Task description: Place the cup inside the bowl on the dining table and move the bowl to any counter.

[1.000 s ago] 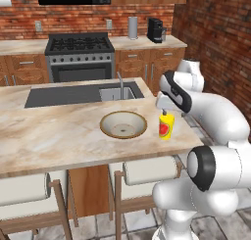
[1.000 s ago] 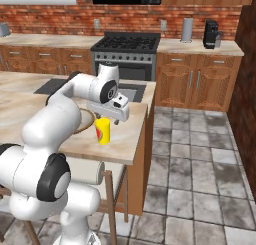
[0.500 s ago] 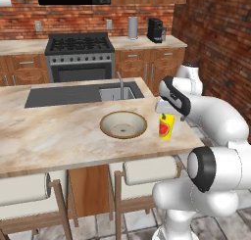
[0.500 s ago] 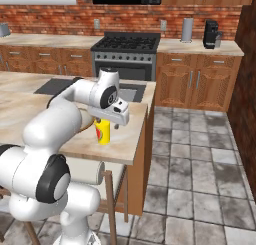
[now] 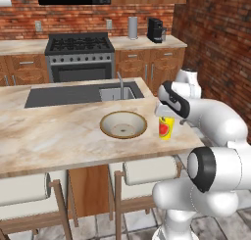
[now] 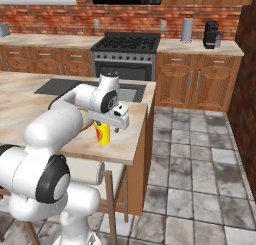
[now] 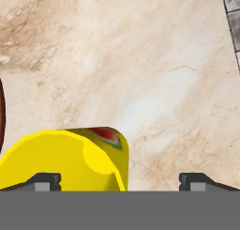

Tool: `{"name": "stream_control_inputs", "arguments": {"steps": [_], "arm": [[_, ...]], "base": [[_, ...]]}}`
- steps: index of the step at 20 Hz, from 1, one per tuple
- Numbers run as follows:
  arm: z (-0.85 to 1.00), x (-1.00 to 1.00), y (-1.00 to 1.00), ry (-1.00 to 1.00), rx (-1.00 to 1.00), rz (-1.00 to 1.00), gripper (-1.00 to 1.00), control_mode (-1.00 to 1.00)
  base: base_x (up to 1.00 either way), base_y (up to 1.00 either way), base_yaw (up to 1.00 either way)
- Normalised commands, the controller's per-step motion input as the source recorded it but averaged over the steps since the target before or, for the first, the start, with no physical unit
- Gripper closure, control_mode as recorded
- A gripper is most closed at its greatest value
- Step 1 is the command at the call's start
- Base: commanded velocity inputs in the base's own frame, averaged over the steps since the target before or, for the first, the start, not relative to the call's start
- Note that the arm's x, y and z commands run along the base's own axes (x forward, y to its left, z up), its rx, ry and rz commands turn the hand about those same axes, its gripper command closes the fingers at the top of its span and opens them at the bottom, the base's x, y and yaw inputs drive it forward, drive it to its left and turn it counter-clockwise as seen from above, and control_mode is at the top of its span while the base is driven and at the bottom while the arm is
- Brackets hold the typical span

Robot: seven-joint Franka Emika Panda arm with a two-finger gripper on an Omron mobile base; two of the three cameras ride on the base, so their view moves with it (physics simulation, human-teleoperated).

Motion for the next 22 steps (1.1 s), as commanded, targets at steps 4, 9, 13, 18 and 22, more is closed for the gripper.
{"name": "stream_control_inputs", "arguments": {"steps": [4, 9, 13, 18, 22], "arm": [[-0.17, 0.0, 0.0, 0.0, 0.0, 0.0, -1.0, -1.0], [-0.06, 0.0, 0.0, 0.0, 0.0, 0.0, -1.0, -1.0], [0.0, 0.0, 0.0, 0.0, 0.0, 0.0, -1.0, -1.0], [0.0, 0.0, 0.0, 0.0, 0.0, 0.0, 1.0, -1.0], [0.0, 0.0, 0.0, 0.0, 0.0, 0.0, 1.0, -1.0]], "base": [[0.0, 0.0, 0.0], [0.0, 0.0, 0.0], [0.0, 0.0, 0.0], [0.0, 0.0, 0.0], [0.0, 0.0, 0.0]]}}
